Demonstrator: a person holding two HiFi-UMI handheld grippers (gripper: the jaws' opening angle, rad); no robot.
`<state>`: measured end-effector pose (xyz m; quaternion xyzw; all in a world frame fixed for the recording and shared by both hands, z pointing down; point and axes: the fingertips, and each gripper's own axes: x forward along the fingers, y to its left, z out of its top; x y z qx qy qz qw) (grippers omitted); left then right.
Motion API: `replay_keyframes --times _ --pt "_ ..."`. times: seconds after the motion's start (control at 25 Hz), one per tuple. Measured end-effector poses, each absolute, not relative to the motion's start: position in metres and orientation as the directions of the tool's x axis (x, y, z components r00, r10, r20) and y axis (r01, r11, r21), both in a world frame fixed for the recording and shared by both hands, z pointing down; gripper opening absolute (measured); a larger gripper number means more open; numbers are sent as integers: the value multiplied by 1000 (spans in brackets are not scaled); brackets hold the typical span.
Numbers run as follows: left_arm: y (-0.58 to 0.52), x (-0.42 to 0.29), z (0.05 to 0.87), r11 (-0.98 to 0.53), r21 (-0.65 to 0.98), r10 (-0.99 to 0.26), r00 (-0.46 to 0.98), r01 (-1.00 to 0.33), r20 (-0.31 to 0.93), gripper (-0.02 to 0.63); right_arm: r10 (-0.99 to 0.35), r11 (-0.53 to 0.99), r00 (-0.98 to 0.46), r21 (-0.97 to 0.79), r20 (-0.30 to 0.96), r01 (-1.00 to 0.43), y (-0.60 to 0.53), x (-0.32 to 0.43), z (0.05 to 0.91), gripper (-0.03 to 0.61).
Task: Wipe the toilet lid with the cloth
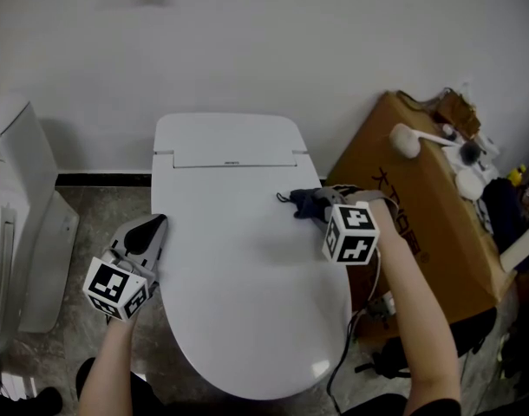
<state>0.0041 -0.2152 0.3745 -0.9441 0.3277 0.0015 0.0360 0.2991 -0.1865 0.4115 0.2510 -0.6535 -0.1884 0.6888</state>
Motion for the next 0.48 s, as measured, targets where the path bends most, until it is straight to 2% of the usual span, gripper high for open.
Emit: replay_keyframes --times 0.48 --pt "-214 5 373 -779 -87 -621 783 -621 -27 15 -588 805 61 591 807 -58 -155 291 411 63"
